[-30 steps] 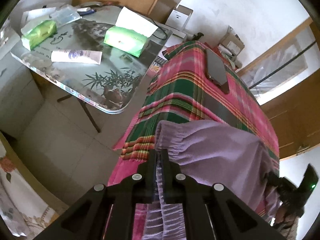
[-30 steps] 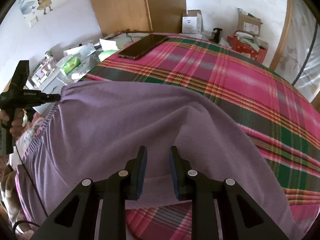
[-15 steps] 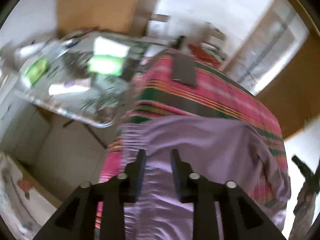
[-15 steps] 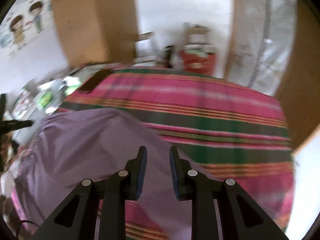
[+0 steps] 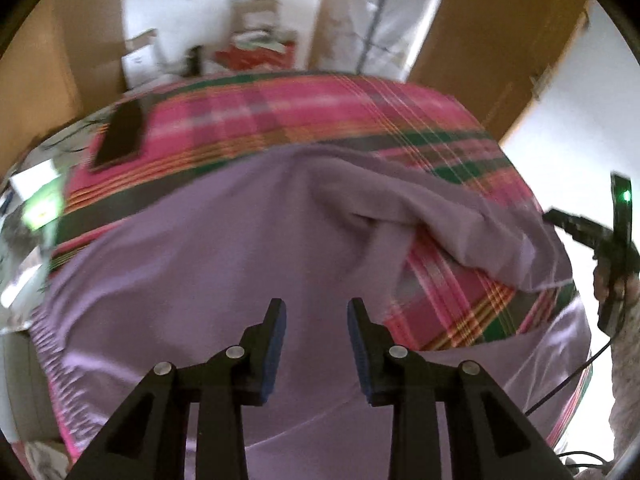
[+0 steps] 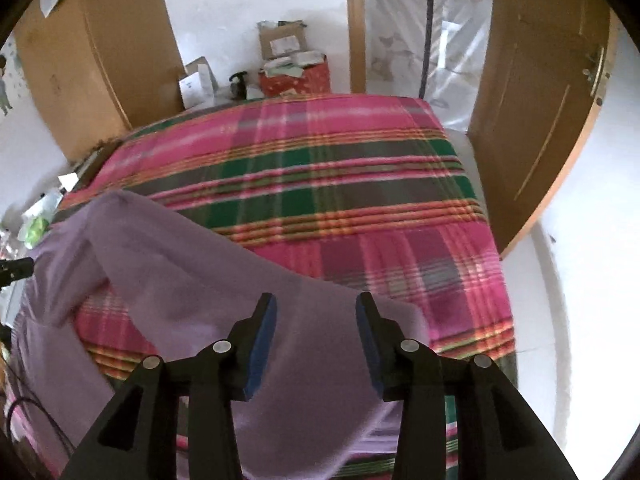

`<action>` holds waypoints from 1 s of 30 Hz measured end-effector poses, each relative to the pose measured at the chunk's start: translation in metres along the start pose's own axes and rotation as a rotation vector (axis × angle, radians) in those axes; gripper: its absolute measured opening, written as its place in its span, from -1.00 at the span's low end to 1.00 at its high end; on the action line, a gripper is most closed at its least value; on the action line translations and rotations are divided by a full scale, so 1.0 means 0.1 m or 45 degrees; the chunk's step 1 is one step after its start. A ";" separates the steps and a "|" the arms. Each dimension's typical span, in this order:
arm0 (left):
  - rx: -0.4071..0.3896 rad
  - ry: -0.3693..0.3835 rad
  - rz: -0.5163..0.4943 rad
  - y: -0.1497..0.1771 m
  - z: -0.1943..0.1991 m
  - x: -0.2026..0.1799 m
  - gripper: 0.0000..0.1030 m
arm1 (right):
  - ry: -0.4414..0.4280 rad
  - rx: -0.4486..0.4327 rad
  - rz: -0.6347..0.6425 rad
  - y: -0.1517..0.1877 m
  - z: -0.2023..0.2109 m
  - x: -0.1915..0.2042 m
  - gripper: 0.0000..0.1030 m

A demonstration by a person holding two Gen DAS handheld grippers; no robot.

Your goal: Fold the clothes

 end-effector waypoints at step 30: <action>0.051 -0.116 -0.167 -0.24 -0.71 -0.44 -0.74 | 0.044 0.092 0.092 0.33 -0.26 0.05 -0.89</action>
Point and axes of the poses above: each gripper's, at about its wrist camera, not at the fingertips, and z roughly against the way its jaws point, x to its left, y to its underside, the point moved 6 cm from there along -z, roughly the way its jaws point, and after that the axes turned 5 degrees about -z, right-handed, at the moved point
